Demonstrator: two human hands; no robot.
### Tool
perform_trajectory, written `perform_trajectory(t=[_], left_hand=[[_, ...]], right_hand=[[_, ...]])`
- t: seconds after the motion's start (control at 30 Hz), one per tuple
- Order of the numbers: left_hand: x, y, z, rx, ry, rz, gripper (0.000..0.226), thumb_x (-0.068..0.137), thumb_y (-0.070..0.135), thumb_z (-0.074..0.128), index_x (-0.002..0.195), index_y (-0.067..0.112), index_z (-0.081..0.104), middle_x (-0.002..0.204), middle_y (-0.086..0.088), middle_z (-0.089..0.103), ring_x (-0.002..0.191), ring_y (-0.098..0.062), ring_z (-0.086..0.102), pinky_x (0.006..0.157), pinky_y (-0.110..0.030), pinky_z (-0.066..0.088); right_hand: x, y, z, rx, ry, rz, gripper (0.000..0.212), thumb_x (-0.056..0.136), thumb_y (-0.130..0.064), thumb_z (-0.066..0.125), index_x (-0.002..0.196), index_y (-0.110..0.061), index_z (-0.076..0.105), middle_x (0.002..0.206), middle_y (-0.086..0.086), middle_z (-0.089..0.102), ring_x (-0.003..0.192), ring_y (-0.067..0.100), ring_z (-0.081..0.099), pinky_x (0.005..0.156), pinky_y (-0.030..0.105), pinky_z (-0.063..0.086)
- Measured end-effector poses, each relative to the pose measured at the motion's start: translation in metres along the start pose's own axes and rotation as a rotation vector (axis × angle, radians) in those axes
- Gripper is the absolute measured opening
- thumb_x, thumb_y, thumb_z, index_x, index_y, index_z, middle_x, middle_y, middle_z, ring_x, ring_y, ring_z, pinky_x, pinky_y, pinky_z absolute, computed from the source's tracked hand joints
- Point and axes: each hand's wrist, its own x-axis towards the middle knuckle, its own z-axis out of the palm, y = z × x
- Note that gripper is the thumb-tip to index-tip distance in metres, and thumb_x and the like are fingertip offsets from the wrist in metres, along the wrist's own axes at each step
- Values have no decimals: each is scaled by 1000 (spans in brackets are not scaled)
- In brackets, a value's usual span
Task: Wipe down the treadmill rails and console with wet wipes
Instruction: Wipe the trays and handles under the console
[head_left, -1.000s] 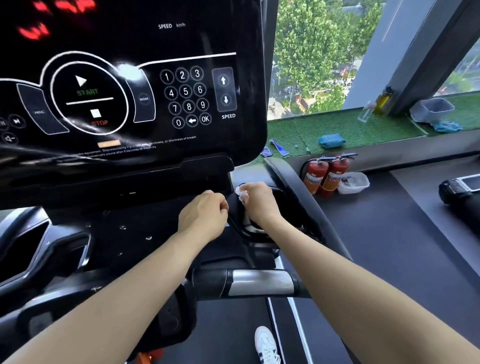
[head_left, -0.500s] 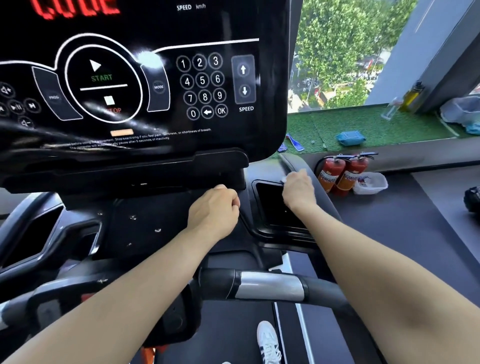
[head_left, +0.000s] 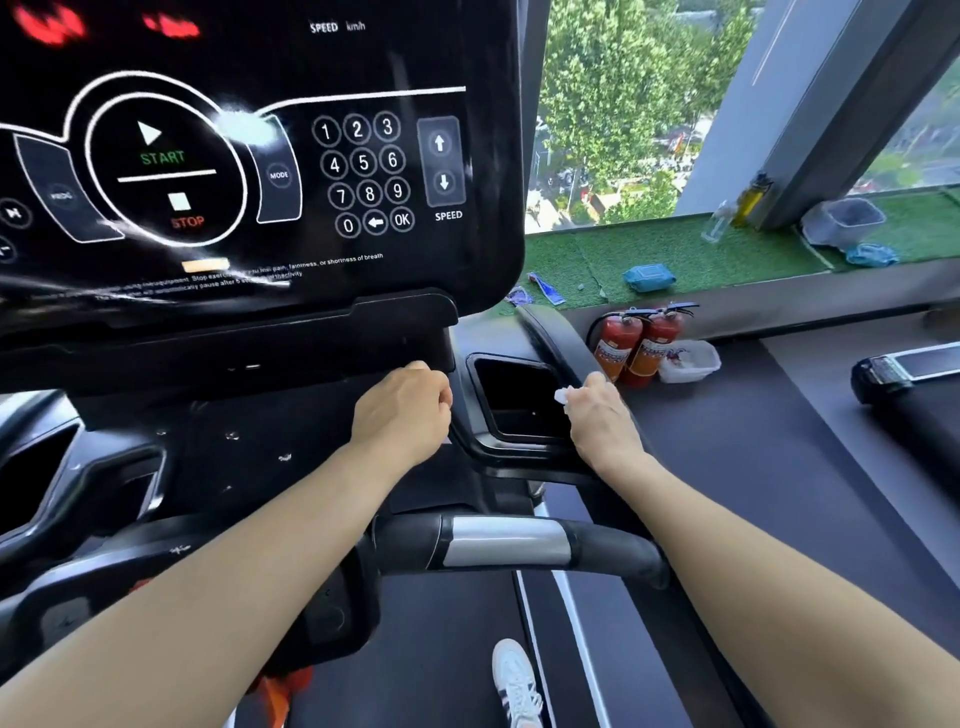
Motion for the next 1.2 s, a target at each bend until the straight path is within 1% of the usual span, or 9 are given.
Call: perform_trajectory(t=[0.17,0.23,0.33,0.47,0.57,0.7,0.87,1.0,1.2], left_hand=[[-3,1,0,11,1,40,23,92,13,43,91,22,64,95,8,47,83,-13,44,65,-30,35],[-4,1,-1,16,1,53,22,92,13,43,91,21,64,94,9,46,83,-14,45,64,-30,35],[-7,0,-2,18,-5,78,21,93,15,44,90,21,63,96,8,47,83,-15,44,66,-30,37],[-11,-5,-9,12,8,110,21,93,17,44,93,21,64,95,10,44,84,-13,43,66,-29,35],[-14,-9,-16,-4,44,136,21,94,19,44,94,22,65,97,10,47,85,-12,44,66,-29,35],[-23,-22,-28,26,58,151,20,94,20,45,94,24,65,104,8,52,90,-12,47,65,-29,38],[-37,-49,-38,45,55,67,18,94,20,47,92,26,65,106,8,54,94,-13,50,69,-31,44],[-41,-57,-40,19,73,43,17,95,22,48,95,27,65,108,9,53,98,-14,52,69,-30,44],[-34,-57,-30,-10,57,29,17,94,21,49,100,25,65,109,8,53,94,-13,51,69,-28,39]], right_hand=[[-32,9,-1,-33,-1,30,36,99,-3,34,126,-9,57,109,14,42,107,32,43,83,37,41],[-44,10,-3,-37,8,48,35,100,-5,35,124,-9,59,108,13,44,108,32,45,86,37,42],[-54,8,-8,-41,8,113,31,99,-9,38,121,-2,59,117,17,48,112,32,47,92,38,42],[-54,-4,-17,-2,-66,191,25,93,-7,44,110,1,60,117,18,51,111,34,51,96,38,44],[-50,-23,-23,48,-92,154,23,90,-8,51,106,0,65,110,19,61,105,34,58,88,36,48],[-48,-62,-25,121,-124,56,23,91,-9,53,107,-2,66,112,18,65,106,33,58,90,36,49],[-47,-95,-22,228,-112,6,26,95,-18,48,107,1,62,111,19,64,107,35,55,89,36,46],[-46,-101,-17,298,-73,20,24,93,-12,47,111,-3,59,112,17,62,106,33,55,85,33,44],[-36,-114,-10,328,-7,-63,26,90,-10,53,115,-8,60,111,14,56,102,31,55,85,34,46]])
